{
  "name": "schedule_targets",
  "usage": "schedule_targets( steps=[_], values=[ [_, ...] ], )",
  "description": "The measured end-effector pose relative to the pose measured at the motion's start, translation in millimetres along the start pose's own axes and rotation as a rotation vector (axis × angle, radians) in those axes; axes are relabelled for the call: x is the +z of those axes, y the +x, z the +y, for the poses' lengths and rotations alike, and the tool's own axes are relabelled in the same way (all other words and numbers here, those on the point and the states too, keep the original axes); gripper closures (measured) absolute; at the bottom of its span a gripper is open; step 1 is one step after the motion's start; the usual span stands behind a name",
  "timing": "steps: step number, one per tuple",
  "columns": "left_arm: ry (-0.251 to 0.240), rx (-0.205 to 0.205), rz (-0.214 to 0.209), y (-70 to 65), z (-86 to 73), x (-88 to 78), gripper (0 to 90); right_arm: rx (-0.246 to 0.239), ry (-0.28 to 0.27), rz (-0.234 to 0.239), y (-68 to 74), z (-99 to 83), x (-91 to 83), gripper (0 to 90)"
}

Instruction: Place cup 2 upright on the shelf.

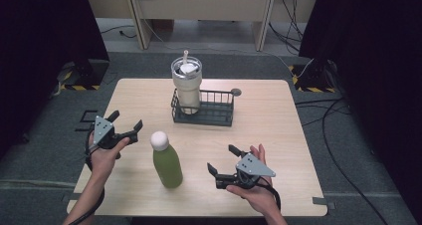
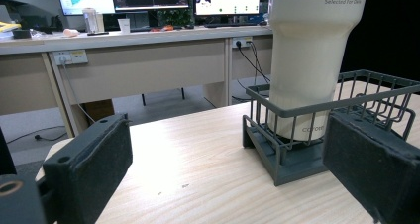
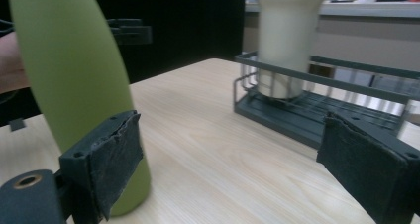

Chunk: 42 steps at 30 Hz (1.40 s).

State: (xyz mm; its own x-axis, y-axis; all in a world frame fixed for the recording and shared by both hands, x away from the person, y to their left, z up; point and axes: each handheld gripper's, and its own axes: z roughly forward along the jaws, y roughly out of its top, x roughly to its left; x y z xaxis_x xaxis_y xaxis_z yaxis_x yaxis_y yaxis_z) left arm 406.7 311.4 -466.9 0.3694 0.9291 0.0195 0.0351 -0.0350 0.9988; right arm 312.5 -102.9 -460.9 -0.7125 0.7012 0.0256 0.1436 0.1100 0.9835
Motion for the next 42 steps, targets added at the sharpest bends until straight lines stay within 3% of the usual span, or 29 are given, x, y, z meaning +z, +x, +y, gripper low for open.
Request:
schedule_targets(
  steps=[15, 42],
  values=[
    [0.004, -0.001, 0.0, 0.4, -1.4, 1.7, 4.3, -0.034, 0.009, 0.116, 32.1, 10.5, 32.2, 6.8],
    [0.007, -0.003, 0.001, 1.4, -3.1, 3.6, 4.1, -0.06, 0.006, 0.232, 65.5, 21.2, 67.1, 8.3]
  ],
)
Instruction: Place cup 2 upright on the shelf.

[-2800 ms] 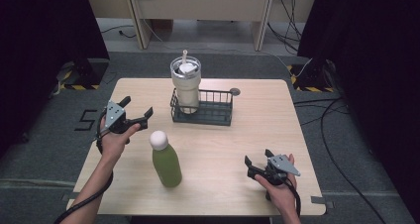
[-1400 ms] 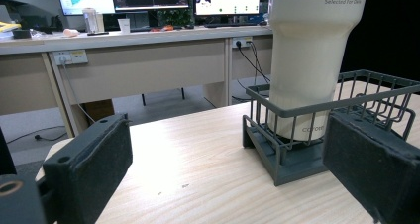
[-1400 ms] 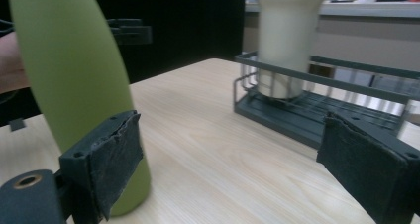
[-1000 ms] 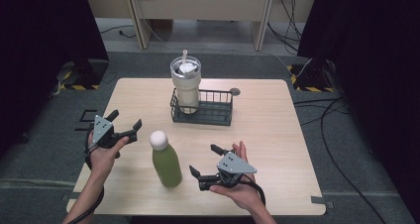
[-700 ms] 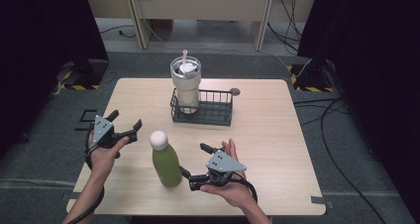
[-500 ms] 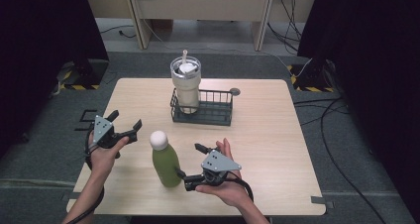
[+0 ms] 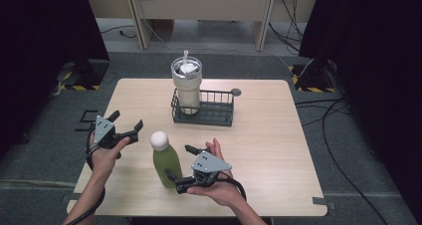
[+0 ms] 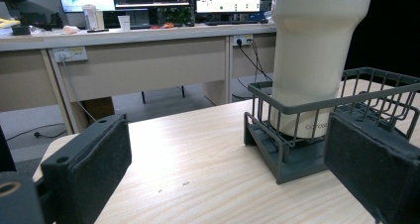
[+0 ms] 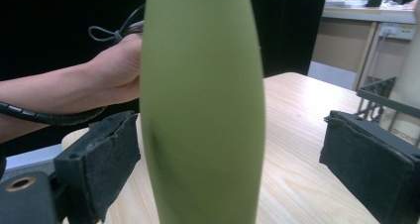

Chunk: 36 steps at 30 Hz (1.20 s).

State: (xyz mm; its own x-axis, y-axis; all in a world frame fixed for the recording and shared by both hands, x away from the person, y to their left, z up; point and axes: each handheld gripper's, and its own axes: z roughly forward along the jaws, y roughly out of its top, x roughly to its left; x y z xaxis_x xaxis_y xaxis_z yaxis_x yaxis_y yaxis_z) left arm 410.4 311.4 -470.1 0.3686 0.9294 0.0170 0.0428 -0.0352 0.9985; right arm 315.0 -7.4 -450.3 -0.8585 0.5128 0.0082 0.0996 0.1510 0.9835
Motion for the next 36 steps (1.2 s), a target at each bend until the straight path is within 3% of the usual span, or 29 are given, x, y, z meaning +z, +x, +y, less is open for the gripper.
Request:
schedule_targets(
  steps=[22, 36],
  values=[
    [0.007, 0.003, -0.004, 0.0, -1.8, 1.4, 4.1, -0.012, 0.016, 0.063, 7.9, 2.2, 30.9, 10.3],
    [0.013, 0.0, -0.005, 1.1, -3.7, 2.5, 4.4, -0.027, 0.029, 0.063, 7.7, 2.8, 41.6, 14.9]
  ],
)
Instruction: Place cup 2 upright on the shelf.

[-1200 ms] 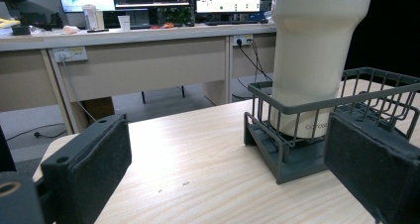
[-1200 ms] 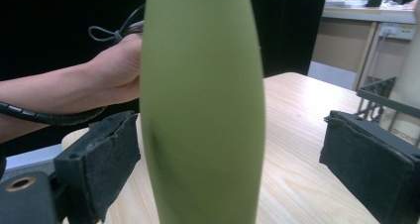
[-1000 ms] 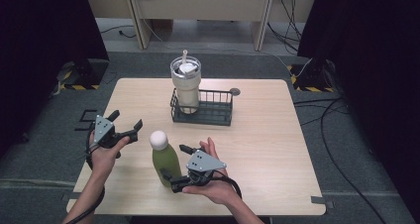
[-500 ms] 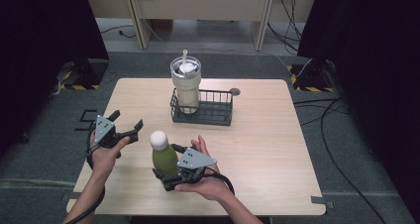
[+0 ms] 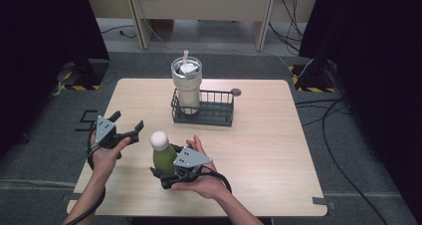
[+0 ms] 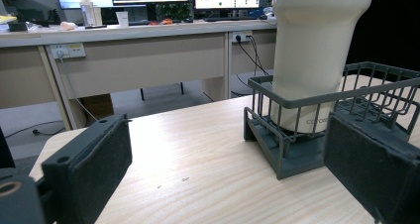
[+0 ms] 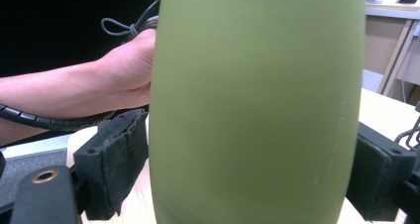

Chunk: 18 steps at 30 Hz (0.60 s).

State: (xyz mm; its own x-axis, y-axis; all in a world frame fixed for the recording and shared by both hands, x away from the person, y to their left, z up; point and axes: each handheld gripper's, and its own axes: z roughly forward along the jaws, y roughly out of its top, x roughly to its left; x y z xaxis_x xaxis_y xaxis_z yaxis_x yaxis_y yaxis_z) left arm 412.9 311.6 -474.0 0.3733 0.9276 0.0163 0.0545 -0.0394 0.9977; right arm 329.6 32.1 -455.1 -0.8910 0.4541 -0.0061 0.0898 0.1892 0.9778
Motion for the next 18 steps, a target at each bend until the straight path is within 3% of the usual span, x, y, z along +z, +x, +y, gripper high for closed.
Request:
schedule_targets(
  steps=[7, 18],
  values=[
    [0.001, -0.003, 0.0, 0.8, -0.8, 0.3, 4.6, -0.007, 0.008, -0.016, -0.5, -0.3, 2.4, 21.0],
    [0.002, -0.006, 0.003, 1.6, -1.8, 0.5, 5.4, -0.013, -0.005, -0.018, -1.2, -0.8, 1.7, 22.1]
  ],
)
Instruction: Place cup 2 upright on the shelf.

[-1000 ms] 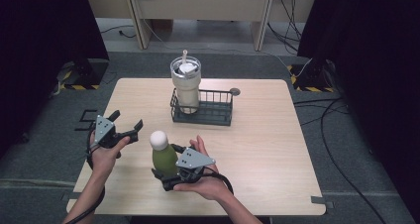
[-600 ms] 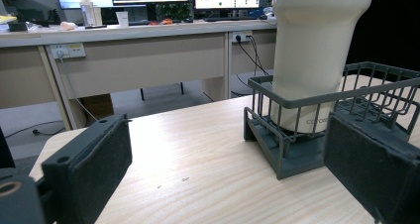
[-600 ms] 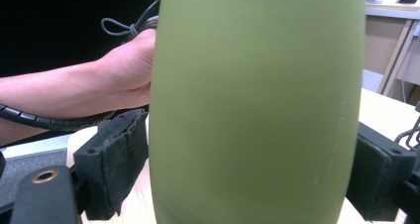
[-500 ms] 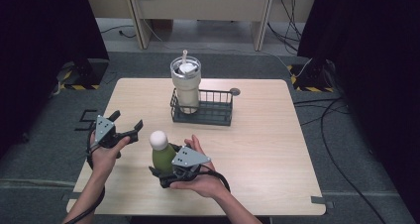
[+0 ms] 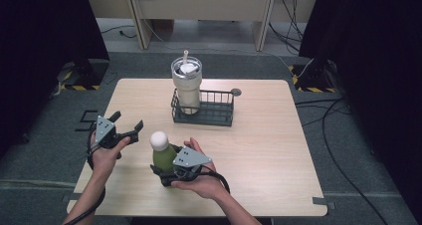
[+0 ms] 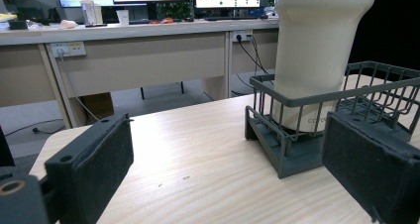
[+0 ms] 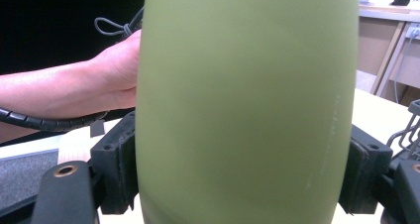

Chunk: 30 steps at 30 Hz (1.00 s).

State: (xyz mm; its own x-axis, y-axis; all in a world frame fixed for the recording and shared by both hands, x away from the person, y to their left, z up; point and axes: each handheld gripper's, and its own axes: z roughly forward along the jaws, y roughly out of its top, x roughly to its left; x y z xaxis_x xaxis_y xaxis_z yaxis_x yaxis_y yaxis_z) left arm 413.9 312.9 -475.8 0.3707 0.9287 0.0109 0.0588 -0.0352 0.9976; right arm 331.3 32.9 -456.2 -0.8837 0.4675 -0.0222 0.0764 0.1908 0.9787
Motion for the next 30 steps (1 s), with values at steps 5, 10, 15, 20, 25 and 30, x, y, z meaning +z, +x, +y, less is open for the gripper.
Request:
schedule_targets(
  steps=[5, 10, 15, 20, 25, 30],
  values=[
    [0.0, -0.003, 0.003, 0.8, -0.3, -0.3, 5.4, -0.003, 0.001, -0.004, 2.1, 0.3, -1.4, 22.2],
    [0.001, -0.004, 0.005, 1.5, -0.6, -0.5, 5.6, 0.003, 0.009, 0.0, 1.8, 0.9, -2.2, 22.2],
    [0.0, -0.006, 0.009, 2.4, -0.6, -1.0, 5.7, 0.007, 0.008, -0.002, 2.5, 1.6, -3.3, 22.3],
    [-0.001, -0.009, 0.009, 2.9, -0.5, -1.4, 5.9, 0.012, -0.007, -0.004, 2.9, 5.3, -6.4, 22.3],
    [-0.002, -0.011, 0.014, 3.6, -0.7, -1.7, 6.0, 0.017, -0.015, -0.016, -0.5, 7.5, -10.1, 22.3],
    [-0.002, -0.011, 0.017, 4.0, -0.5, -2.0, 6.1, 0.014, -0.025, -0.037, -4.7, 10.8, -15.9, 22.3]
  ],
)
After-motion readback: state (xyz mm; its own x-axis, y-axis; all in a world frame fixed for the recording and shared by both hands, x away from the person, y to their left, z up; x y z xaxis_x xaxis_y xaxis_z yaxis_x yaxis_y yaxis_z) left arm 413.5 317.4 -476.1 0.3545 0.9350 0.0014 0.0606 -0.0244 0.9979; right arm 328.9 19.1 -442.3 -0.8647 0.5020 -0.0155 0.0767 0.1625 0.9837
